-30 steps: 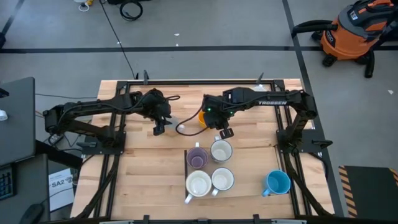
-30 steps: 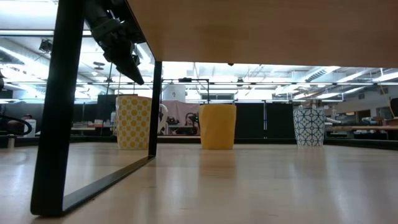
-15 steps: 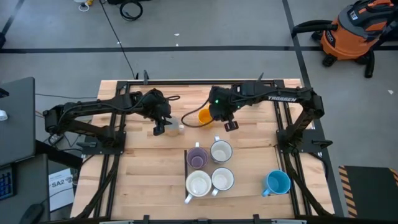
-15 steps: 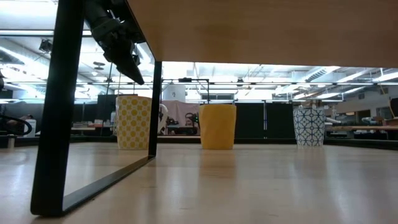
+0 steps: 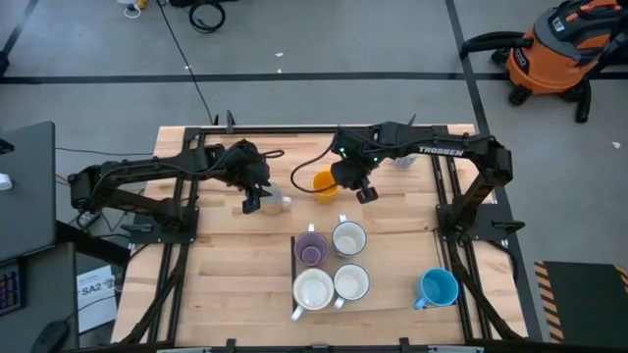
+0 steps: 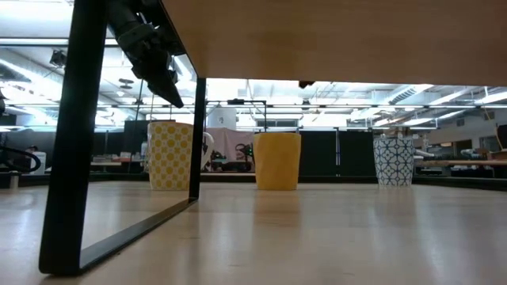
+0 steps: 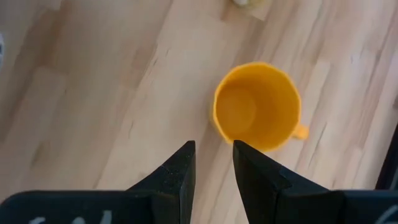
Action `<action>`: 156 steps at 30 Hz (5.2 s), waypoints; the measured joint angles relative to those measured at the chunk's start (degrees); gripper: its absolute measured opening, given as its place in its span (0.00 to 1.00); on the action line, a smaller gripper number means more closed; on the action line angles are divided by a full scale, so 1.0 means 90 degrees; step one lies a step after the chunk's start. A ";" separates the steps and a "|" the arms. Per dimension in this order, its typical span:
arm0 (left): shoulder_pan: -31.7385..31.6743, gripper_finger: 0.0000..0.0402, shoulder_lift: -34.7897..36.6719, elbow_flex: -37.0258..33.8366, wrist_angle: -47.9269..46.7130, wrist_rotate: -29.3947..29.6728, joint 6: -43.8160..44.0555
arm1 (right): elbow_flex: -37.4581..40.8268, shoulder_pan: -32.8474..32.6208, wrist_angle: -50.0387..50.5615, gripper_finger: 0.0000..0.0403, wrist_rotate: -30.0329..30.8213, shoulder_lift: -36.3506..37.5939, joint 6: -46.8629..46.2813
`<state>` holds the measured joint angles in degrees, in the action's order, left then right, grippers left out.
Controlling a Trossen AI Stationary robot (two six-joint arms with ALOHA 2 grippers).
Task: Place coffee mugs
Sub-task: Put the yellow mug on the shelf
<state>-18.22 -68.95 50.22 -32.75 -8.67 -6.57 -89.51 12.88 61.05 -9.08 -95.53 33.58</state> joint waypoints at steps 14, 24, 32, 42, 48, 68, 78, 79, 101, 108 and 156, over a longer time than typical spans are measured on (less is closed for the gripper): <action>0.0000 0.39 0.0000 0.0000 0.0000 0.0004 0.0160 | 0.0733 -0.0031 -0.1066 0.28 -0.0455 0.0000 0.1518; 0.0000 0.39 0.0000 0.0000 0.0000 0.0005 0.0156 | 0.1193 -0.0031 -0.1849 0.28 -0.0478 0.0000 0.1578; 0.0000 0.39 0.0000 0.0000 -0.0002 0.0005 0.0153 | 0.1520 -0.0031 -0.1898 0.28 -0.0474 -0.0002 0.1576; 0.0000 0.39 0.0000 0.0001 -0.0001 0.0005 0.0151 | 0.1580 -0.0031 -0.2152 0.28 -0.0459 -0.0002 0.1554; 0.0000 0.39 0.0000 0.0002 0.0000 0.0006 0.0150 | 0.1580 -0.0031 -0.2112 0.28 -0.0483 -0.0005 0.1554; 0.0000 0.39 0.0000 0.0002 0.0020 0.0005 0.0146 | 0.2712 -0.0034 -0.3278 0.28 -0.0407 -0.0015 0.1551; 0.0000 0.39 0.0000 0.0002 0.0165 0.0005 0.0146 | 0.2845 -0.0035 -0.3259 0.10 -0.0406 -0.0015 0.1549; 0.0000 0.39 0.0000 0.0002 0.0164 0.0005 0.0146 | 0.2845 -0.0035 -0.3254 0.07 -0.0406 -0.0015 0.1516; 0.0000 0.39 0.0000 0.0002 0.0163 0.0005 0.0148 | 0.1937 -0.0166 -0.1945 0.05 -0.0382 -0.0012 0.0787; 0.0000 0.39 0.0000 0.0002 0.0163 0.0005 0.0148 | 0.1181 -0.0174 -0.1422 0.03 -0.0225 -0.0012 0.0762; 0.0000 0.39 0.0002 0.0002 0.0164 0.0004 0.0148 | 0.2863 0.0113 -0.3420 0.34 0.0224 -0.0007 0.0743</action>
<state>-18.22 -68.93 50.24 -31.28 -8.63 -5.23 -63.74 13.90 30.27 -7.07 -95.59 40.27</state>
